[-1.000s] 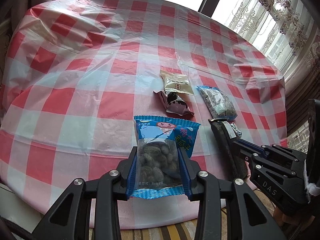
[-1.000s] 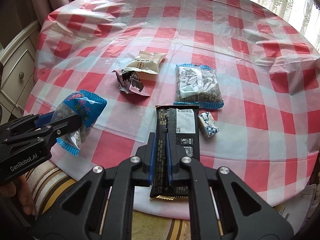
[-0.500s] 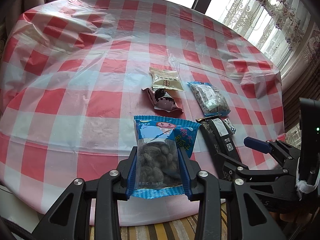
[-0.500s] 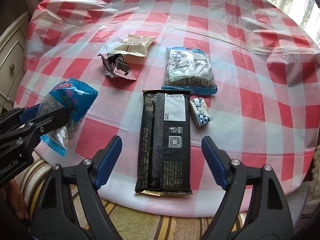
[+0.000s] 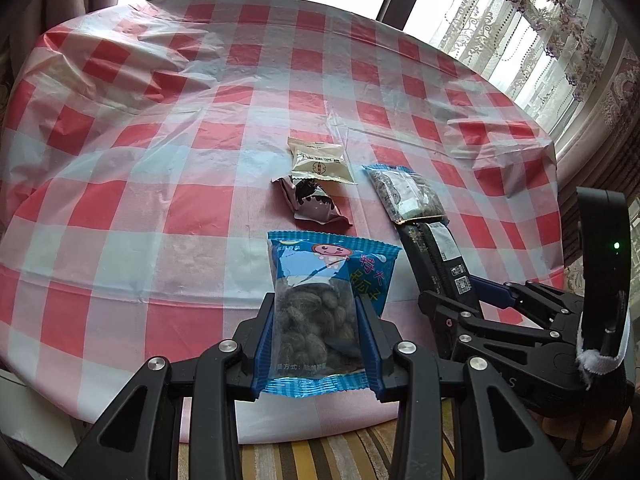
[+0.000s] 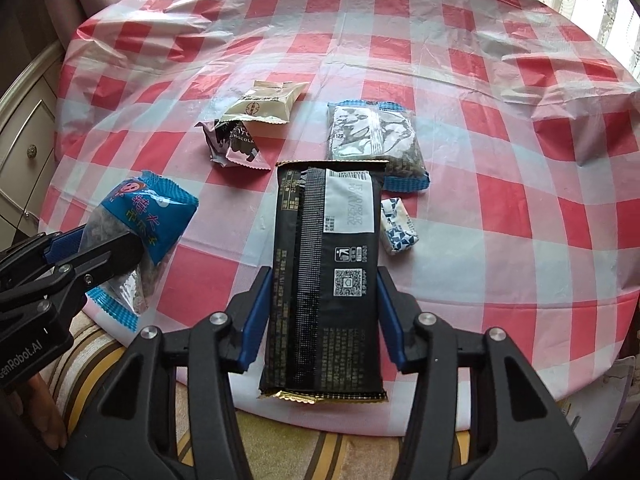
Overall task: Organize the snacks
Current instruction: 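Lift the blue bag and black bar and carry them to the white box, then open both tools to drop the bag and bar into the box, then move both tools back over the remaining snacks on the table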
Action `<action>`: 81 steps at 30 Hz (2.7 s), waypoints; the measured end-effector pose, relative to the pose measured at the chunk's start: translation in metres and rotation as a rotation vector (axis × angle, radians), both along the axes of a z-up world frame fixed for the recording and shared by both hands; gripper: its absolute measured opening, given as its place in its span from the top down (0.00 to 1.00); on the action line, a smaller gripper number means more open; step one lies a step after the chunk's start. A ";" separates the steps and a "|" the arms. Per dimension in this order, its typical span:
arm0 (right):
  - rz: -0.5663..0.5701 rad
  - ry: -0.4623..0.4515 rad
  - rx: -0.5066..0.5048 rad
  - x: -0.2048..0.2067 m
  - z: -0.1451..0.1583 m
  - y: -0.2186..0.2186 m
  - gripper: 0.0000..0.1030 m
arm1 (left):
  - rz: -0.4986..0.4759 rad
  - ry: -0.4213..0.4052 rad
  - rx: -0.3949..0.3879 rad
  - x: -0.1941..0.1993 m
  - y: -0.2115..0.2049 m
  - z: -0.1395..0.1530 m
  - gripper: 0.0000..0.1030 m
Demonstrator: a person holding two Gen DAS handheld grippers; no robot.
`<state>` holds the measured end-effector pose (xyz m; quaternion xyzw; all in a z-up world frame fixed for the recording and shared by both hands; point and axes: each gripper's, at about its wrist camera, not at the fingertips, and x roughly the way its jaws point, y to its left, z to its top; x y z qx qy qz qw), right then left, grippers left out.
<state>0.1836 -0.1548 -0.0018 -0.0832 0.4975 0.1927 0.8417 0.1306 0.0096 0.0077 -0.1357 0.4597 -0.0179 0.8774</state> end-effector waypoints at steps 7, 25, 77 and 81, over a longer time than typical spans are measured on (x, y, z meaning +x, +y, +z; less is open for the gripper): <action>-0.047 -0.027 0.054 -0.005 0.013 -0.034 0.48 | -0.042 -0.007 0.021 0.003 -0.026 0.008 0.62; -0.322 -0.062 0.142 -0.027 0.020 -0.199 0.48 | -0.298 -0.017 0.089 0.024 -0.160 0.024 0.62; -0.725 -0.106 0.066 -0.062 0.016 -0.403 0.34 | -0.795 0.011 0.036 0.021 -0.394 0.013 0.47; -0.681 -0.113 0.053 -0.056 0.024 -0.380 0.32 | -0.735 -0.007 0.020 0.029 -0.369 0.017 0.47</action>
